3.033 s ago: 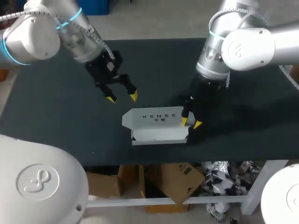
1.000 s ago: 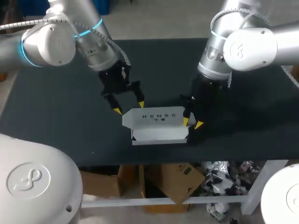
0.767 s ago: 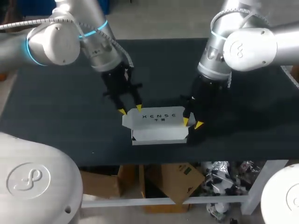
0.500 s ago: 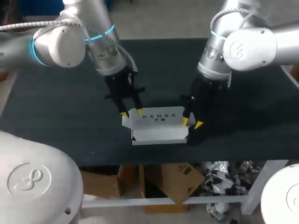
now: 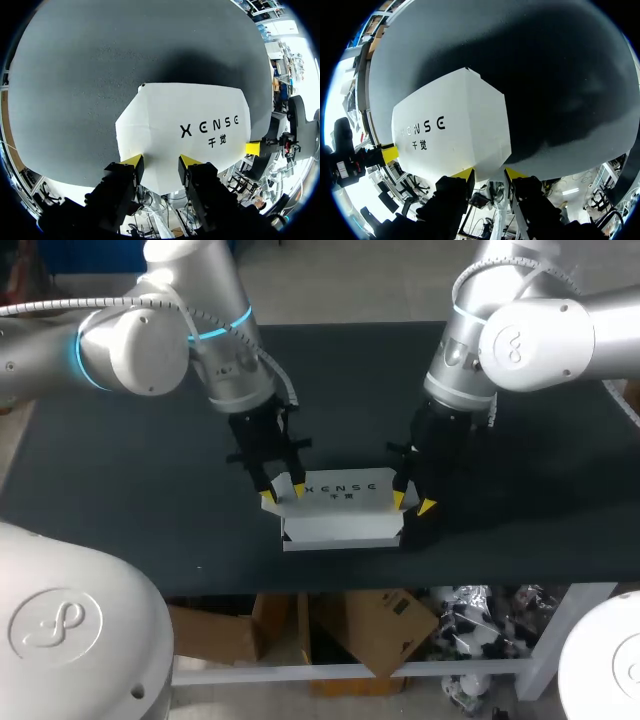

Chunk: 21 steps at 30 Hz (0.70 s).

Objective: Assemble the packaging by folding the flat box into shape, placing the metal phone stand inside, and closing the box properly

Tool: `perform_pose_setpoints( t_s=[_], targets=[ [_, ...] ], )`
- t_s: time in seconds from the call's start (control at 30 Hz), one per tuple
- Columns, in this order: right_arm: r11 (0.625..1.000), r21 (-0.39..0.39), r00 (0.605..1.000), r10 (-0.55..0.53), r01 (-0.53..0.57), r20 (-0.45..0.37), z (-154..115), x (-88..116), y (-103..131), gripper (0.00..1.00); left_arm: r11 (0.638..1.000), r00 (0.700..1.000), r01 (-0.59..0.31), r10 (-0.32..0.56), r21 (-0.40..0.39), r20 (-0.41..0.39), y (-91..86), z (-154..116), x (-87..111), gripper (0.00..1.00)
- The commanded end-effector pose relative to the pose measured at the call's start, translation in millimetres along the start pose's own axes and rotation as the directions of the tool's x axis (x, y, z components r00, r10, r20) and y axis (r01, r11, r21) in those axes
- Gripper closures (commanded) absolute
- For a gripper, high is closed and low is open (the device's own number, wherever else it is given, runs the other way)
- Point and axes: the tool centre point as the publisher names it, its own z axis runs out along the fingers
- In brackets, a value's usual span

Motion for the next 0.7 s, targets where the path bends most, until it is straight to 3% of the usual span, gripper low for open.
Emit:
perform_pose_setpoints(
  t_s=[0.03, 0.7],
  targets=[
    [1.0, -0.004, 1.0, -0.002, 0.002, -0.005, 0.1, -1.1, -2.0, 0.6, 1.0, 1.0, 0.003, -0.003, 0.001, 0.011, 1.2, 0.9, 1.8, 0.55],
    [1.0, -0.025, 1.0, -0.005, 0.004, -0.029, -10.7, -1.8, -8.6, 0.6, 1.0, 0.999, 0.01, -0.011, 0.007, 0.03, 0.9, 3.5, 3.8, 0.56]
  ],
)
